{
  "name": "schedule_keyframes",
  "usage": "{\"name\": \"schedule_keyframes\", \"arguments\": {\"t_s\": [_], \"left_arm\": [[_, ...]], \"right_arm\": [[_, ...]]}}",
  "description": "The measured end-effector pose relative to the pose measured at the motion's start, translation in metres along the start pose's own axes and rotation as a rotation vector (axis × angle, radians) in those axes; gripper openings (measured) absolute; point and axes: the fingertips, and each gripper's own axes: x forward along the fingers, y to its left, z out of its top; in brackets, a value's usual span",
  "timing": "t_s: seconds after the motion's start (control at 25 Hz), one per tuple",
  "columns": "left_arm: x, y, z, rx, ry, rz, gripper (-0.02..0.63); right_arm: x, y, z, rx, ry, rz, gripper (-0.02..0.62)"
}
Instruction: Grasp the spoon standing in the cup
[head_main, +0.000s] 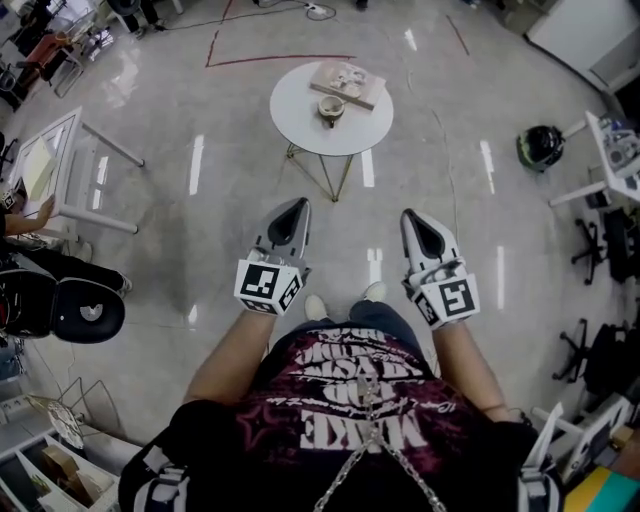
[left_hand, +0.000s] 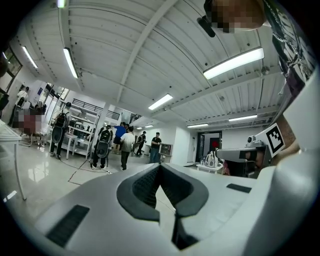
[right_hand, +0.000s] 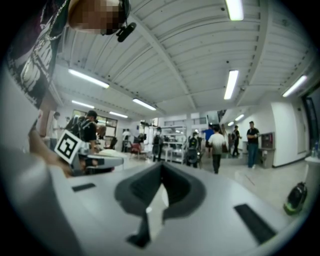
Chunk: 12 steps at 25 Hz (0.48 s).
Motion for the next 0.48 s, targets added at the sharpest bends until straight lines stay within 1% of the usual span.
{"name": "schedule_keyframes", "arguments": {"t_s": [0.2,0.48], "left_arm": [[0.005,0.0,-0.005,0.003,0.0,0.003,0.025],[0.013,0.005,-0.006,-0.013,0.003,0.039,0.025]], "right_arm": [[0.009,-0.007,-0.006,0.018,0.002,0.001,0.031],[0.018,-0.013,-0.014,0.033,0.021,0.032,0.029]]}}
